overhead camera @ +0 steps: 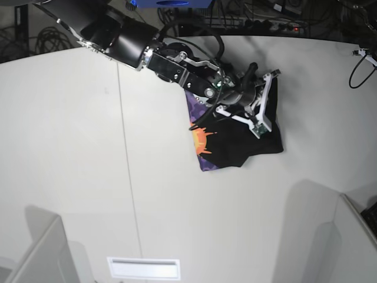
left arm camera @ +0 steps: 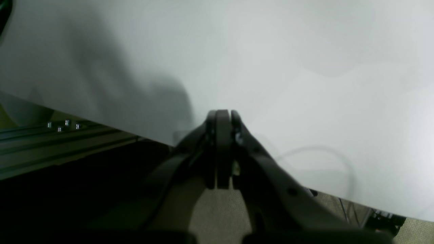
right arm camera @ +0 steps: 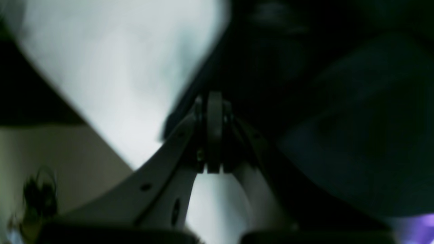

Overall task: Fold the T-shirt properly
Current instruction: 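Press and adjust the folded bundle with the right gripper, then lift the right gripper off the bundle and move both arms aside, then grasp the bundle's edge with the left gripper and rotate it upright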

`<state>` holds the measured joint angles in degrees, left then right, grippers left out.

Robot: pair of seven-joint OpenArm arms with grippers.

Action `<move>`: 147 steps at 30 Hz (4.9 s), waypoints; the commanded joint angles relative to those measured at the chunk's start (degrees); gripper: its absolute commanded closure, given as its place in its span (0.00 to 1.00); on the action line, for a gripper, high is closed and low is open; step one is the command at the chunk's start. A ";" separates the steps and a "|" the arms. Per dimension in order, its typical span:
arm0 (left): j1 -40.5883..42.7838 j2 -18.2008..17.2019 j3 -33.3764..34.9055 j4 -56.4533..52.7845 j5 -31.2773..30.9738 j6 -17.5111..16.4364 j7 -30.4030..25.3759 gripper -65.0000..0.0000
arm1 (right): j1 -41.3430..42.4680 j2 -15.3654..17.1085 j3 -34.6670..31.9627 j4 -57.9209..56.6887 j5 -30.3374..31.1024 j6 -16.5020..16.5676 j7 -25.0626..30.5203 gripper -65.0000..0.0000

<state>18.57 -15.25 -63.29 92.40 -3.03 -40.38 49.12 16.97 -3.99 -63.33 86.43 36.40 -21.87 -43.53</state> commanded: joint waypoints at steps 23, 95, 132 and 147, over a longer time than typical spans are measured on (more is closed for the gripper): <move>0.11 -1.94 -0.76 0.83 -0.18 0.38 -0.90 1.00 | 7.60 2.45 10.63 -7.62 -0.23 0.11 0.93 1.00; 0.38 0.17 -0.23 12.35 -33.59 0.38 12.46 1.00 | 2.50 5.79 6.85 6.80 -1.37 2.31 6.39 1.00; -12.90 11.77 24.12 -9.37 -43.61 2.01 12.11 0.12 | -22.73 25.31 34.10 22.89 -1.63 2.66 4.80 1.00; -12.72 9.31 32.21 -10.77 -31.13 2.27 8.06 1.00 | -31.26 25.22 45.97 24.73 -1.37 2.66 11.13 1.00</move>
<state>5.89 -5.28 -31.07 81.54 -37.28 -38.59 55.86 -14.66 20.84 -17.72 109.93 35.16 -19.53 -33.74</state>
